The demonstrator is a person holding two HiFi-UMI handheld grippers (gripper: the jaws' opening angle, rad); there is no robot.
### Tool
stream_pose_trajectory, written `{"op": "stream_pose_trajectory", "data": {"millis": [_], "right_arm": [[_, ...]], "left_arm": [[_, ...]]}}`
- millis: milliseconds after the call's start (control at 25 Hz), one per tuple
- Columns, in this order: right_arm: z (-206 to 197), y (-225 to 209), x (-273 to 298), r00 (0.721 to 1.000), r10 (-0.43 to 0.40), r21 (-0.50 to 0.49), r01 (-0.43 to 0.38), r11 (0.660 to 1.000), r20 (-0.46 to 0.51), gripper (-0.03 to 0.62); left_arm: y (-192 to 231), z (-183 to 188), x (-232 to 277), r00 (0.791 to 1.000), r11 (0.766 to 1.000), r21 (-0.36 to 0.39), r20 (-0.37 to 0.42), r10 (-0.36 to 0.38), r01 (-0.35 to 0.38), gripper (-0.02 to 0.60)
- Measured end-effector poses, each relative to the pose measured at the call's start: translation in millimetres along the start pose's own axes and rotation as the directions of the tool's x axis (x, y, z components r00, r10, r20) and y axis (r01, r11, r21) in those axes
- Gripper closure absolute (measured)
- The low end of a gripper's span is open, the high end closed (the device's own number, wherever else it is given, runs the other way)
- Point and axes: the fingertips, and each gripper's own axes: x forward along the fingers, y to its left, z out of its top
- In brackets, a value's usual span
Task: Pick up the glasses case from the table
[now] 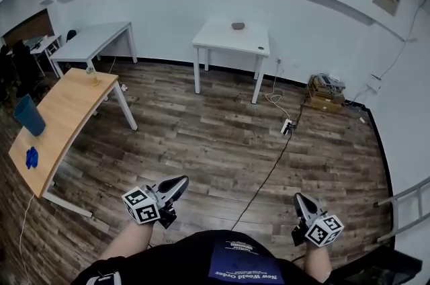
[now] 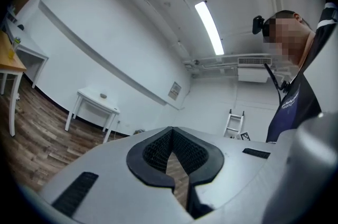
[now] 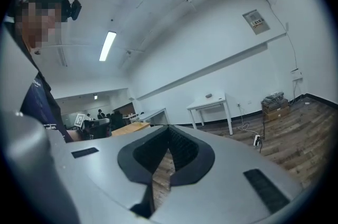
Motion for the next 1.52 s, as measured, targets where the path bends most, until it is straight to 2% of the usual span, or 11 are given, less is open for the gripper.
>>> {"op": "stream_pose_trajectory", "data": {"millis": [200, 360, 520, 640, 800, 960, 1080, 1360, 1520], "right_arm": [[8.2, -47.2, 37.3, 1.000, 0.004, 0.012, -0.004, 1.000, -0.002, 0.605], [27.9, -101.7, 78.6, 0.997, 0.079, 0.006, -0.079, 0.997, -0.006, 0.605], [56.7, -161.0, 119.9, 0.983, 0.177, -0.014, -0.178, 0.984, -0.045, 0.605], [77.7, -199.9, 139.0, 0.965, 0.252, -0.036, -0.255, 0.966, -0.075, 0.605], [97.3, -251.0, 160.3, 0.948, 0.305, -0.038, -0.309, 0.950, -0.086, 0.605], [100.6, -283.4, 182.1, 0.941, 0.323, -0.023, -0.327, 0.945, -0.097, 0.605], [98.2, -298.3, 210.0, 0.944, 0.312, -0.013, -0.315, 0.949, -0.108, 0.605], [106.5, -297.1, 300.5, 0.966, 0.238, -0.035, -0.243, 0.970, -0.104, 0.605], [121.7, -271.1, 368.6, 0.979, 0.191, -0.010, -0.193, 0.981, -0.072, 0.605]], "left_arm": [[28.5, -2.5, 37.4, 1.000, 1.000, -0.007, -0.021, 0.021, -0.021, 0.583], [44.2, 3.6, 83.5, 0.995, 0.995, 0.010, 0.002, 0.097, -0.097, 0.583], [52.2, 11.1, 136.7, 0.974, 0.976, -0.022, 0.066, 0.218, -0.217, 0.583], [45.3, 6.5, 173.6, 0.954, 0.958, -0.024, 0.081, 0.288, -0.287, 0.583], [48.9, 0.6, 227.4, 0.934, 0.939, -0.054, 0.099, 0.344, -0.340, 0.583], [63.1, -0.7, 263.0, 0.930, 0.934, -0.041, 0.078, 0.358, -0.356, 0.583], [96.2, 5.3, 276.0, 0.928, 0.931, -0.056, 0.081, 0.364, -0.360, 0.583], [199.9, 35.1, 292.5, 0.955, 0.957, -0.073, 0.073, 0.286, -0.281, 0.583], [276.6, 81.2, 285.2, 0.969, 0.969, -0.064, 0.050, 0.241, -0.238, 0.582]]}}
